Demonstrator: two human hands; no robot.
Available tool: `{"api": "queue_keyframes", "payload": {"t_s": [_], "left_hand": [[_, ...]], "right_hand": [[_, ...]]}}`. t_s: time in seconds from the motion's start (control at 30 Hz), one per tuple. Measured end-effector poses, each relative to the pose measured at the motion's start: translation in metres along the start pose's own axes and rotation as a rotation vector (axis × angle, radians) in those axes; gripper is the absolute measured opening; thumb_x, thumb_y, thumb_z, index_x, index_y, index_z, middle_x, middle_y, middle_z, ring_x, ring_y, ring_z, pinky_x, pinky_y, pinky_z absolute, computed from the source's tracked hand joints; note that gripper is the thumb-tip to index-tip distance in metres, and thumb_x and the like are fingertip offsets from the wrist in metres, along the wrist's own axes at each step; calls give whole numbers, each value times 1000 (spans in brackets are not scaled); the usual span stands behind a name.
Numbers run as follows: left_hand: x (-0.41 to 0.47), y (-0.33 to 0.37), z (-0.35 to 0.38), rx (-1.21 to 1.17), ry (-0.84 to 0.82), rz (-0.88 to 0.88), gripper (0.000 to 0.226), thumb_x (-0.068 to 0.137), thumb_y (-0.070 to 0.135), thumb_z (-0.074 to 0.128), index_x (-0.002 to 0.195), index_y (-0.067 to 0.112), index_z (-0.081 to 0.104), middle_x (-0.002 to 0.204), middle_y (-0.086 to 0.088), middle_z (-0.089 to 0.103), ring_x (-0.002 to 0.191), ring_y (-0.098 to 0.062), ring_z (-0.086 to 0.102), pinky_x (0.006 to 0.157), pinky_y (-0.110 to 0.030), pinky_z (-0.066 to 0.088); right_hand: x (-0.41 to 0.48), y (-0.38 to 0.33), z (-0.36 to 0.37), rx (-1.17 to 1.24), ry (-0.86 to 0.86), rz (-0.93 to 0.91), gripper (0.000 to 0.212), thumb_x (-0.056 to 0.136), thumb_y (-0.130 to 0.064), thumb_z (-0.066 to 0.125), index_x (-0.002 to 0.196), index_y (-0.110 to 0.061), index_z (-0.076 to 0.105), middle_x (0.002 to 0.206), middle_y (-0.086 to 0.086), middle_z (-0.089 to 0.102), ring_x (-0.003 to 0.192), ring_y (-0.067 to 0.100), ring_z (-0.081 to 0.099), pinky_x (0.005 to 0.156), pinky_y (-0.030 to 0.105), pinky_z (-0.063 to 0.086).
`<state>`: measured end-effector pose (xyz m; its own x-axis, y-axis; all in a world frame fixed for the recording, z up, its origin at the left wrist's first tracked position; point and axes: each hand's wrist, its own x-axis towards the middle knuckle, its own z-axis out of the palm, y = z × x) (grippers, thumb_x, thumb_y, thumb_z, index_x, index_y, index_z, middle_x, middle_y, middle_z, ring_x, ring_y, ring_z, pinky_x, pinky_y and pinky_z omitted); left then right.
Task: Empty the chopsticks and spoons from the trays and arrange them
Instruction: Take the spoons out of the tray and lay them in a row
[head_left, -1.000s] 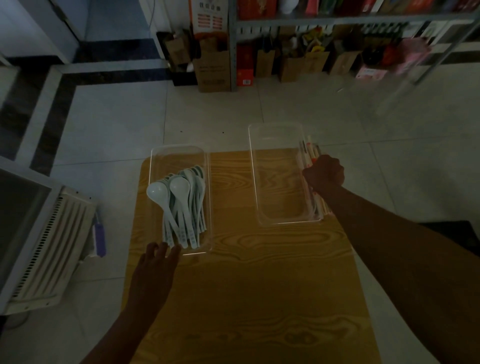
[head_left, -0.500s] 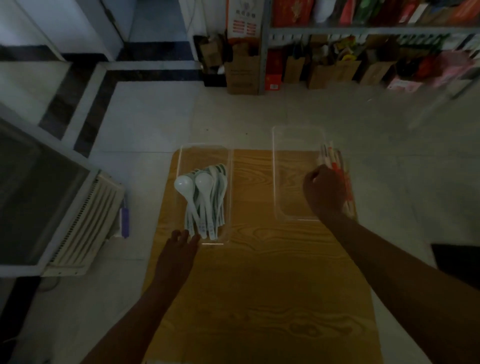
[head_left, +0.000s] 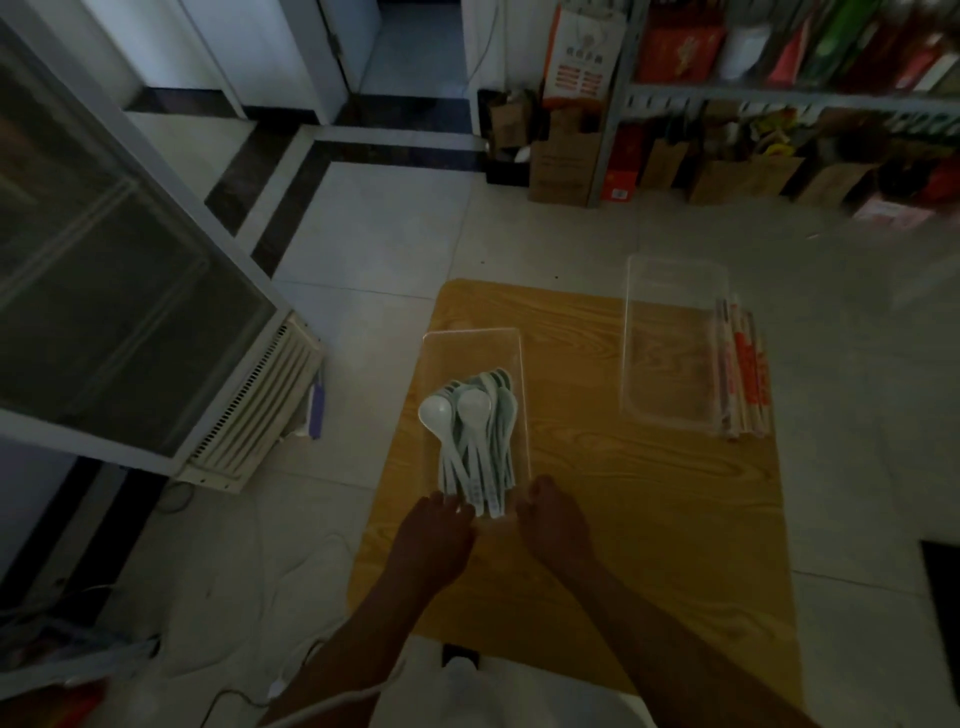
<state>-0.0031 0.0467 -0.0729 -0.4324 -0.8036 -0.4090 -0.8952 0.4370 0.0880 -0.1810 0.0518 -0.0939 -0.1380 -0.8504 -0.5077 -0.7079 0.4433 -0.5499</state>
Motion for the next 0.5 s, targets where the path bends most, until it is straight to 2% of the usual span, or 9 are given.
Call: {"api": "queue_keyframes", "payload": {"t_s": [0.07,0.17,0.23,0.33,0.4,0.5], "left_hand": [[-7,1,5,-81,-27,21,33,98,30,40,120,12,57,120,-10,59,107,-29,56,89,-38,47],[-19,-1,21,-135,-39,49,35,101,31,34,119,11,57,118,-9,59,104,-25,56,85,-35,48],[-31,-1,30,-105,-41,95,34,100,26,35,119,9,57,113,-11,61,100,-26,58,82,-35,48],[-52,0,32,-74,-57,131,32,93,20,40,109,9,66,92,-9,67,84,-24,64,73,-33,49],[-65,0,45,-103,-78,195,39,92,20,34,106,6,67,87,-11,67,79,-28,64,73,-36,50],[-75,-4,67,-119,-32,246,37,84,26,35,81,14,70,68,-2,65,62,-20,63,61,-32,54]], "right_hand": [[-13,1,6,87,17,86,13,97,-29,52,99,-16,55,92,5,64,82,23,63,70,40,54],[-35,8,17,174,18,143,15,93,-27,59,83,-17,55,78,3,64,70,21,65,65,40,57],[-52,12,25,185,20,198,14,90,-26,62,82,-16,57,76,3,66,67,18,66,61,37,56],[-77,17,39,219,29,283,14,88,-23,66,86,-11,60,77,5,68,61,16,68,55,32,56],[-92,19,48,252,47,335,13,87,-20,67,86,-9,61,78,6,69,61,16,69,54,31,57],[-110,22,63,305,101,387,11,84,-21,70,82,-13,62,76,5,69,64,17,70,59,37,60]]}}
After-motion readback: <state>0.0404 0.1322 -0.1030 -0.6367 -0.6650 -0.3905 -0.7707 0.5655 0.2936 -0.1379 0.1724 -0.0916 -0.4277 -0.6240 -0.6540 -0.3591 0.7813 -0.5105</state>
